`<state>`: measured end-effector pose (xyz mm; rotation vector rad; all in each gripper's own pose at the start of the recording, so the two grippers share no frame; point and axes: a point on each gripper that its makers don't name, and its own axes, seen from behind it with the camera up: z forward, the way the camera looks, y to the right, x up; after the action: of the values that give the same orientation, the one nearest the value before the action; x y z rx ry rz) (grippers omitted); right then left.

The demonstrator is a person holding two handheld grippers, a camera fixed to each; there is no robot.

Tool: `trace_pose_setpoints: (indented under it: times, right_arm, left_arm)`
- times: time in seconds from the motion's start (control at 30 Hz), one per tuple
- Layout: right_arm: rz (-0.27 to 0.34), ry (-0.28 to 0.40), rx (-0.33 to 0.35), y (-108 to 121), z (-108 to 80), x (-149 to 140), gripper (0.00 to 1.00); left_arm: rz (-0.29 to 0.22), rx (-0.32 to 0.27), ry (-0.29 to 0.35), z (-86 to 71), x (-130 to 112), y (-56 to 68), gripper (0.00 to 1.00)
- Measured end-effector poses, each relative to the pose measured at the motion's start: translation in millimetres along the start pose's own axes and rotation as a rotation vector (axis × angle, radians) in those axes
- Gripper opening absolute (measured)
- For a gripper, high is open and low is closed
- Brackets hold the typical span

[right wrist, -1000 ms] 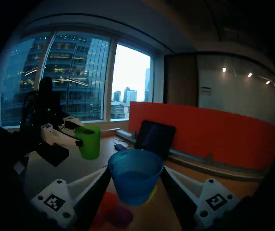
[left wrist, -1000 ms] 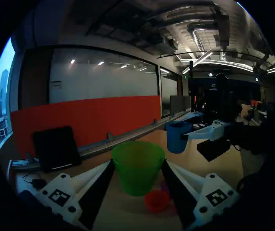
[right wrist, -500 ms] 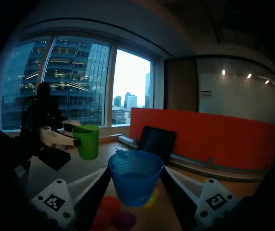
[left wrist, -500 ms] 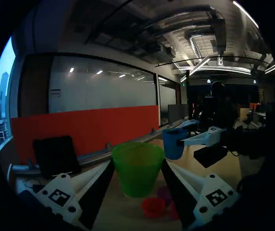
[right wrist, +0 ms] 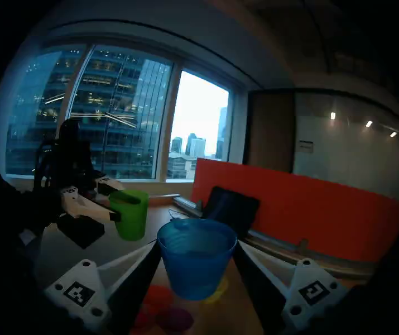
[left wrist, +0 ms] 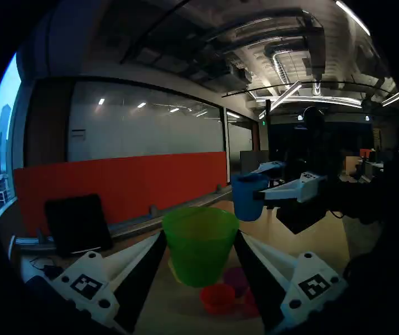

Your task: Pour water

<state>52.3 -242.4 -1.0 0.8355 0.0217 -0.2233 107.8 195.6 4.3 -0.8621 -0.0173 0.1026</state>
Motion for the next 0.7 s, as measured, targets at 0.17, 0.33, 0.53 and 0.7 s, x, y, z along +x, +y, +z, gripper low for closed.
trace_pose_setpoints:
  times: [0.17,0.33,0.53,0.7]
  right_arm:
    - [-0.050,0.006,0.003,-2.4,-1.0,8.5,0.91]
    - [-0.101,0.013,0.010,-5.3,-1.6,15.8,0.91]
    - [-0.165,0.020,0.009,-2.5,-1.2,26.0,0.91]
    - [-0.244,0.028,0.001,1.8,-1.3,36.0,0.91]
  left_arm:
    - [-0.003,-0.009,-0.002,-0.2,-6.8,6.6,0.86]
    - [-0.008,-0.013,0.001,0.6,-9.3,12.4,0.86]
    - [-0.011,-0.023,-0.002,2.7,-16.8,19.0,0.86]
    - [-0.011,-0.032,-0.006,5.6,-22.1,26.2,0.86]
